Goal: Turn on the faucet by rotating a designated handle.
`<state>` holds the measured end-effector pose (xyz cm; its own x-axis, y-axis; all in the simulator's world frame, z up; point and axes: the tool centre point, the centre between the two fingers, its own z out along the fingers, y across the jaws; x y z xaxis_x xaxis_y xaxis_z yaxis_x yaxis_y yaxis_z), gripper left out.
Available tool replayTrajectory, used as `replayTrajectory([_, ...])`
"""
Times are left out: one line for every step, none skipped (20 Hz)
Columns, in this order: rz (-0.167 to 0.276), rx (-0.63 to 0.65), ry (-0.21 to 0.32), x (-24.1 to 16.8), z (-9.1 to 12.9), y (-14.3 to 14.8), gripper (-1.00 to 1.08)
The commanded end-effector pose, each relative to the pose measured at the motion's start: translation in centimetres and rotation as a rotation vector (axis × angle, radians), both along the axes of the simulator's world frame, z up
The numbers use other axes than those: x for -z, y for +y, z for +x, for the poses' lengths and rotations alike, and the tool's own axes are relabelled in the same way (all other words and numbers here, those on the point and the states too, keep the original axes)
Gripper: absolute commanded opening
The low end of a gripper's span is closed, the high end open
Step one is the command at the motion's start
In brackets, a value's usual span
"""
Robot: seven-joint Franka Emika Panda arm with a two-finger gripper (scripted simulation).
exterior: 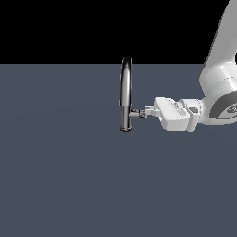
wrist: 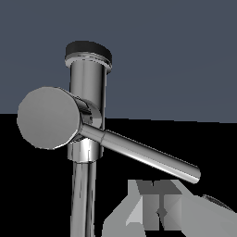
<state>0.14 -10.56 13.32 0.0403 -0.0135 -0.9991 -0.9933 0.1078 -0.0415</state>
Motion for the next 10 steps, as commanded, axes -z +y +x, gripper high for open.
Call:
replayTrajectory([0.004, -0.002, 0.013, 2.0, -0.5, 0.3, -1.00])
replayTrajectory([0.005, -0.004, 0.015, 2.6, -0.6, 0.4, -1.00])
replayTrajectory([0.006, -0.005, 0.017, 3.2, -0.8, 0.4, -1.00])
replayTrajectory([0.007, -0.006, 0.018, 3.8, -0.9, 0.5, -1.00])
replayTrajectory([0.008, -0.007, 0.020, 4.4, -1.0, 0.6, -1.00])
replayTrajectory([0.009, -0.008, 0.022, 5.1, -1.1, 0.6, -1.00])
replayTrajectory([0.010, -0.009, 0.023, 5.6, -1.3, 0.7, -1.00])
replayTrajectory([0.011, -0.010, 0.025, 6.2, -1.4, 0.8, -1.00])
replayTrajectory([0.012, -0.012, 0.026, 6.8, -1.5, 0.9, -1.00])
replayTrajectory([0.012, -0.012, 0.026, 6.8, -1.5, 0.9, -1.00])
